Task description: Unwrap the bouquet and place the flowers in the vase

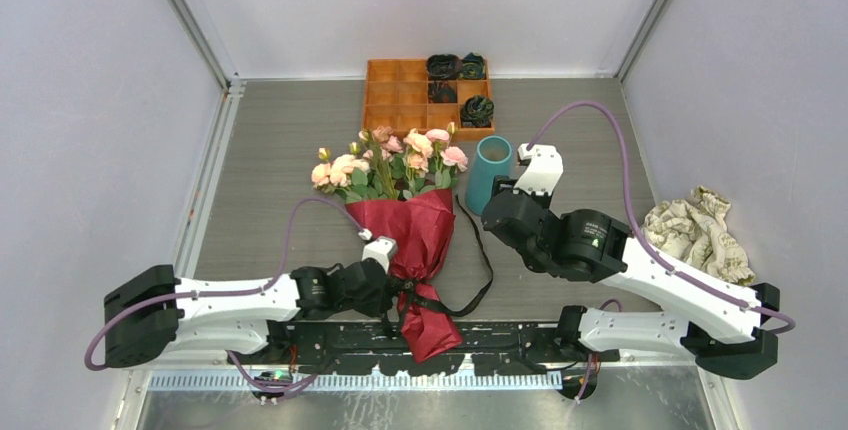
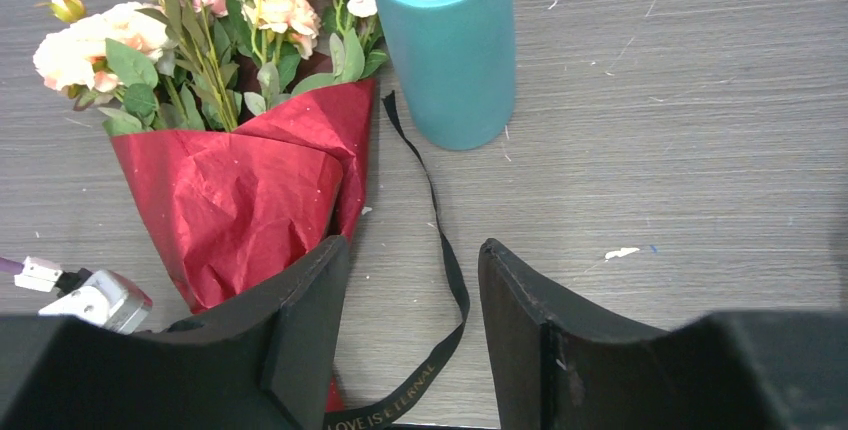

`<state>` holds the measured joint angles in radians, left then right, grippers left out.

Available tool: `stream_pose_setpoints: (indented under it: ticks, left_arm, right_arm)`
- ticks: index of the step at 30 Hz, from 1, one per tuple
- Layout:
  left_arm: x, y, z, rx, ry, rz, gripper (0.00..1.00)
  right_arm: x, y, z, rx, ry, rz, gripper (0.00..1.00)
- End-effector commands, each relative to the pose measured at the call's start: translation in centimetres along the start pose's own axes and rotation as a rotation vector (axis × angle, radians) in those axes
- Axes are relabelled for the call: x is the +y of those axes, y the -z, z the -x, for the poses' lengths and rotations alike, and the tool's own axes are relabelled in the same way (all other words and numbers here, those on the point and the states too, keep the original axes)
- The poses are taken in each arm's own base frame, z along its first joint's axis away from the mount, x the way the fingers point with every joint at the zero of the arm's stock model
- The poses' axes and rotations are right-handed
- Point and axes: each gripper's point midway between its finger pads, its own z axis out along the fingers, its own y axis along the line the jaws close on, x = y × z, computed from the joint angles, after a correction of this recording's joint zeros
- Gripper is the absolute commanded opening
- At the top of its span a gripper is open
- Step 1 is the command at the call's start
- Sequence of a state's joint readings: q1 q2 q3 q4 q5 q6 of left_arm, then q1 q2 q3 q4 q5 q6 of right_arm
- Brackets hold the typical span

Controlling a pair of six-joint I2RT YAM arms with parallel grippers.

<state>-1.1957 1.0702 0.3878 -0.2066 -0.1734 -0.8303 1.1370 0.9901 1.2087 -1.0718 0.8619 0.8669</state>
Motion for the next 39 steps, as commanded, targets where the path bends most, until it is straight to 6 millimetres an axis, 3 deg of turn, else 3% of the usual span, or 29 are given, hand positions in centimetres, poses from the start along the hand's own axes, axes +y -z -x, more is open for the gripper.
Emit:
stream_pose_setpoints:
  ticks: [1, 3, 6, 9, 12, 14, 21, 28, 31, 33, 39]
  left_arm:
    - [-1.4, 0.2, 2.6, -0.072, -0.005, 0.028, 0.01]
    - [-2.4, 1.2, 4.5, -0.113, -0.018, 0.023, 0.0]
    - [-3.9, 4.0, 9.0, -0.23, -0.037, 0.033, 0.0]
    - [-3.7, 7.3, 13.2, -0.335, -0.091, 0.12, 0.0]
    - [-3.3, 9.2, 16.6, -0.413, -0.147, 0.229, 0.0]
    - [-2.8, 9.3, 18.2, -0.44, -0.168, 0.305, 0.0]
    - [-0.6, 6.9, 22.6, -0.499, -0.125, 0.414, 0.0]
    - [4.0, 8.8, 28.6, -0.581, -0.035, 0.499, 0.02]
    - [5.6, 9.3, 29.5, -0.577, -0.028, 0.535, 0.07]
    - [6.7, 9.2, 29.1, -0.555, -0.021, 0.565, 0.13]
    - [9.1, 7.9, 25.3, -0.487, 0.028, 0.572, 0.33]
  right_arm:
    - [0.9, 0.1, 0.6, -0.021, -0.046, 0.042, 0.55]
    - [1.3, -0.1, 0.1, -0.008, -0.045, 0.054, 0.53]
    - [2.0, -0.5, -1.0, 0.017, -0.038, 0.072, 0.52]
    - [2.6, -1.1, -2.1, 0.039, -0.022, 0.08, 0.51]
    - [3.1, -1.5, -3.0, 0.055, -0.009, 0.09, 0.51]
    - [3.6, -1.8, -3.6, 0.069, -0.006, 0.102, 0.51]
    - [5.2, -2.5, -5.9, 0.118, 0.016, 0.134, 0.51]
    - [7.1, -2.9, -8.1, 0.161, 0.063, 0.175, 0.52]
    - [8.8, -2.7, -9.2, 0.183, 0.09, 0.217, 0.52]
    - [10.1, -2.6, -10.2, 0.198, 0.112, 0.246, 0.52]
    - [13.8, -2.0, -13.8, 0.252, 0.226, 0.31, 0.52]
